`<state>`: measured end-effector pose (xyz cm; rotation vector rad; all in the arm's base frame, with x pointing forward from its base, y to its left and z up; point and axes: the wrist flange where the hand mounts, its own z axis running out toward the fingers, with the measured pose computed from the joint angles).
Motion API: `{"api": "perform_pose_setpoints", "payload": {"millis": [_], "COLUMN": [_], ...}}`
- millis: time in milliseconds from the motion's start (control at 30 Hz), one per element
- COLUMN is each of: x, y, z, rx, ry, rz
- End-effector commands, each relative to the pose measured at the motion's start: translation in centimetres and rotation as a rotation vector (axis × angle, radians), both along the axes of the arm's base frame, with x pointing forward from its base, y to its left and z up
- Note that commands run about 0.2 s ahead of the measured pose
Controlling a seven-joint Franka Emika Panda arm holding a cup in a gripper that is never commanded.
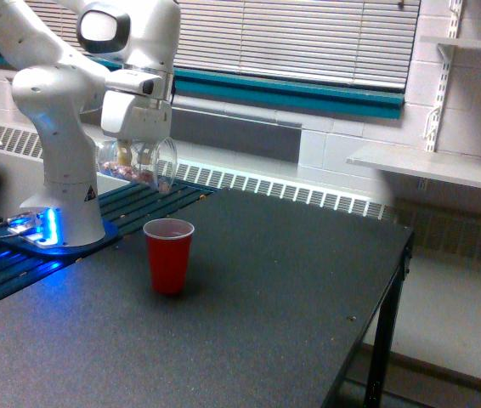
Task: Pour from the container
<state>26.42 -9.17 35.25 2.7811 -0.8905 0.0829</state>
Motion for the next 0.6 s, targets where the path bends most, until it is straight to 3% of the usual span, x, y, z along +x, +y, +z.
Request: {"api": "perform_pose_setpoints", "payload": {"millis": [33, 600], "x": [-0.95, -1.73], "y": [0.97, 1.42], "z": [-1.58, -2.13], "rx": [0.004, -0.005], "ry": [0.046, 0.097], "rz": [-0.011, 0.008]}}
